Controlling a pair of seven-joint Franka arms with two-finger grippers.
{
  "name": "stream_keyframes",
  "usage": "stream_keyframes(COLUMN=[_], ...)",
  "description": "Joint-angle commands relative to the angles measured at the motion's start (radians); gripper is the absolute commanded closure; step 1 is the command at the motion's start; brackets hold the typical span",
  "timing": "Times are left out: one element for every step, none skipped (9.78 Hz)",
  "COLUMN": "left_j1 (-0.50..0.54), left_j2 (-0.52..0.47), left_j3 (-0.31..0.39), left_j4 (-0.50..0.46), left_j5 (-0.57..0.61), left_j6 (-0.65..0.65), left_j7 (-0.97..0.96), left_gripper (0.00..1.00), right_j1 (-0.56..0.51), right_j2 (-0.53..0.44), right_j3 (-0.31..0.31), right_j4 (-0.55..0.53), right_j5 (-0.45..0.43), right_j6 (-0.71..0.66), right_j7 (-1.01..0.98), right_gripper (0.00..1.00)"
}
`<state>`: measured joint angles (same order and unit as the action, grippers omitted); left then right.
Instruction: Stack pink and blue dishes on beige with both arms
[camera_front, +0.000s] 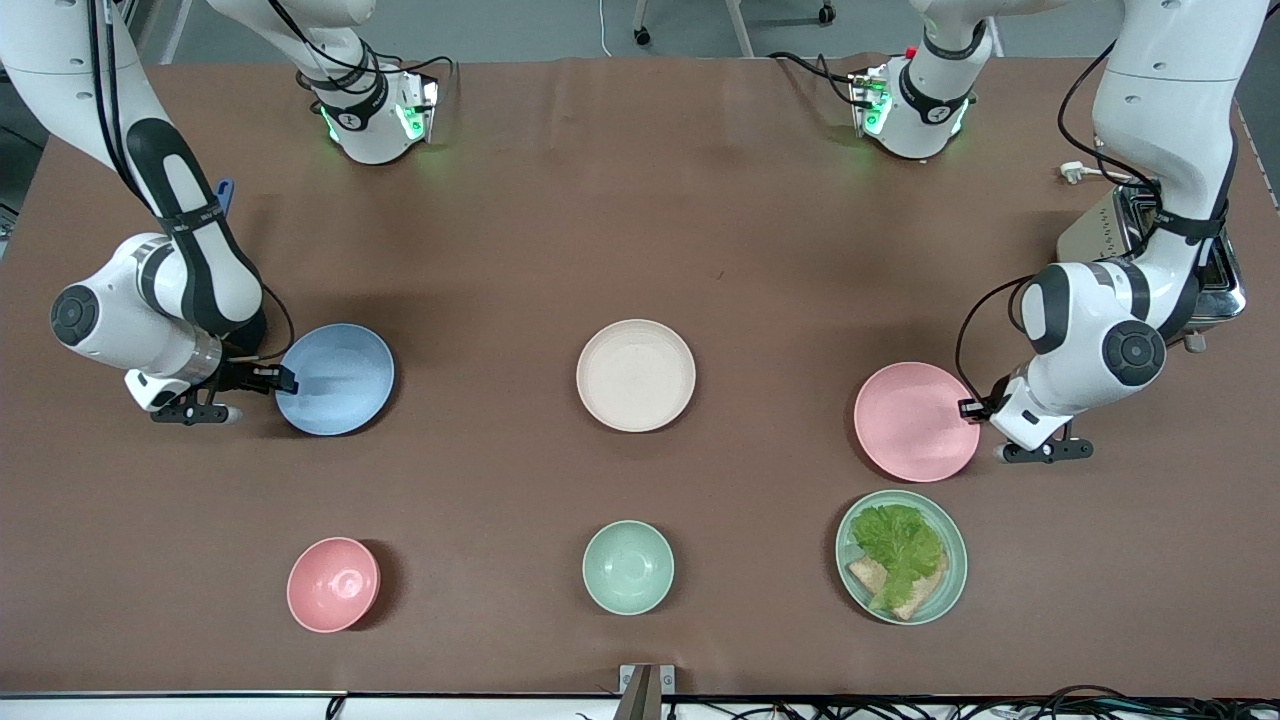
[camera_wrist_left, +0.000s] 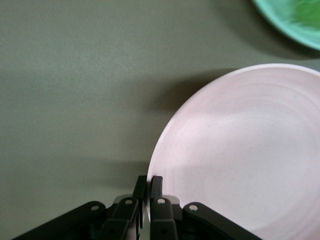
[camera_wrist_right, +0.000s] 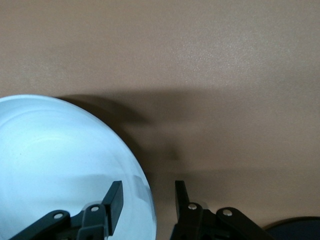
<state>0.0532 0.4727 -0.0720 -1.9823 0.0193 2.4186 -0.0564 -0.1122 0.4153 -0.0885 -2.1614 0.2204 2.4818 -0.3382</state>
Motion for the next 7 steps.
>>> stream_keyframes(left_j1=[-0.001, 0.000, -0.003, -0.004, -0.018, -0.042, -0.094], left_j2=[-0.093, -0.142, -0.175, -0.174, -0.158, -0.122, -0.089], left_j3=[-0.078, -0.127, -0.181, -0.246, -0.314, -0.363, -0.379], left_j4=[-0.009, -0.004, 0.011, 0.023, 0.046, 0.074, 0.106], left_j5=[-0.005, -0.007, -0.007, -0.007, -0.006, -0.004, 0.001], left_j6=[-0.111, -0.168, -0.221, -0.237, -0.234, -0.234, -0.228], left_j7=[-0.011, -0.041, -0.101, -0.190, -0.304, -0.394, -0.481], left_gripper=[1.00, 1.00, 1.00, 1.00, 1.00, 1.00, 1.00], right_j1=[-0.023, -0.029, -0.030, -0.030, -0.029, -0.024, -0.024], right_j2=[-0.007, -0.007, -0.007, -0.009, -0.010, -0.012, -0.015], right_j3=[0.009, 0.009, 0.006, 0.003, 0.003, 0.003, 0.001], right_j4=[-0.003, 0.012, 0.052, 0.089, 0.121, 0.179, 0.249], right_j5=[0.040, 0.045, 0.047, 0.047, 0.047, 0.047, 0.045], right_j6=[-0.014, -0.024, -0.097, -0.163, -0.206, -0.283, -0.387], right_j7=[-0.035, -0.035, -0.033, -0.028, -0.024, -0.007, -0.002], right_gripper=[0.95, 1.00, 1.00, 1.00, 1.00, 1.00, 1.00])
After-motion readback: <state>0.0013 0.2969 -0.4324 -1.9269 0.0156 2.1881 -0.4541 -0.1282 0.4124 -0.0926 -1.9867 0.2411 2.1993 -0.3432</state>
